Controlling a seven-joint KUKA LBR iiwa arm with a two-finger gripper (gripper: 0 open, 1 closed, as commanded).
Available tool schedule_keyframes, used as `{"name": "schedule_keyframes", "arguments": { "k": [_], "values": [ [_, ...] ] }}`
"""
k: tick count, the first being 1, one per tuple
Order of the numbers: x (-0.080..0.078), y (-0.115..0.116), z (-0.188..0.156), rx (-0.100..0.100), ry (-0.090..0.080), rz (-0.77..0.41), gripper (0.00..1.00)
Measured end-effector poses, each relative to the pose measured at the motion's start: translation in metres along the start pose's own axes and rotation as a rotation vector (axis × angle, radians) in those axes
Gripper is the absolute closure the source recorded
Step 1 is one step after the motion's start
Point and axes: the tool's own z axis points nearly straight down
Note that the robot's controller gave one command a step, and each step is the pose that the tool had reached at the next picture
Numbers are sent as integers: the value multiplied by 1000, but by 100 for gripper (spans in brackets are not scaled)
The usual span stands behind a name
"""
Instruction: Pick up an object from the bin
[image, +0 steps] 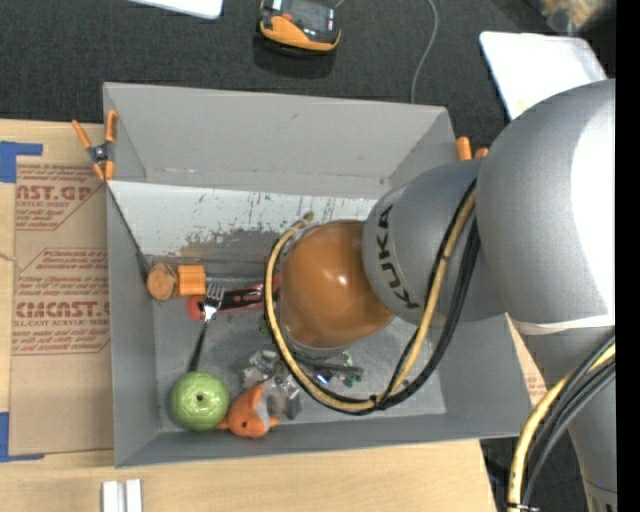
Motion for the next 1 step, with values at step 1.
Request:
{"name": "schedule_keyframes", "arguments": {
  "k": [1],
  "values": [
    [1, 2, -22, 0, 0, 9, 100]
  ]
}}
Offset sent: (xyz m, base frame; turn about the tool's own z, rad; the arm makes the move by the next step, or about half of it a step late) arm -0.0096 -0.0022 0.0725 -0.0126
